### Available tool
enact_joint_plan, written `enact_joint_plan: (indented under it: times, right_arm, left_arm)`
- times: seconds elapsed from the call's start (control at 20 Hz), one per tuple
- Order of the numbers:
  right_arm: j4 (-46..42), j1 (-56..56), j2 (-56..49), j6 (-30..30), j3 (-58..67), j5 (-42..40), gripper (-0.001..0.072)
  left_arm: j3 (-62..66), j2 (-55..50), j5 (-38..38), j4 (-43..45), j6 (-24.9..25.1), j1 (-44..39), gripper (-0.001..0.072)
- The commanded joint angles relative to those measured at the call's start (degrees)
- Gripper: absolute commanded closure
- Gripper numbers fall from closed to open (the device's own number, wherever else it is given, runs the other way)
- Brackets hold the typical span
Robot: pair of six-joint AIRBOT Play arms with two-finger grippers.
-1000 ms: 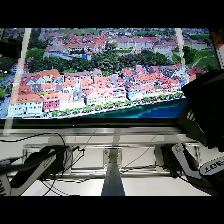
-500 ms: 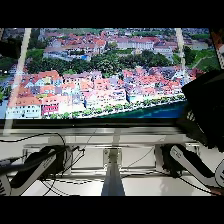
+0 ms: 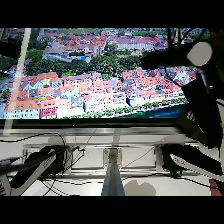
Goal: Fold the clothes and pants, and hang the long-sleeved shirts on hangers.
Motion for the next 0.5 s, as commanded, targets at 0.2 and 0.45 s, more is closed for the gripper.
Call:
enact_joint_plan:
  times: [0.2, 0.45]
  right_arm:
    - [-3.7, 5.7, -0.5, -0.5, 0.0, 1.0, 0.0676]
    - [-3.7, 5.7, -0.5, -0.5, 0.0, 1.0, 0.0677]
  left_arm:
    - [0.0, 0.0, 0.0, 0.0, 0.0, 0.0, 0.001]
    - [0.0, 0.0, 0.0, 0.0, 0.0, 0.0, 0.0009]
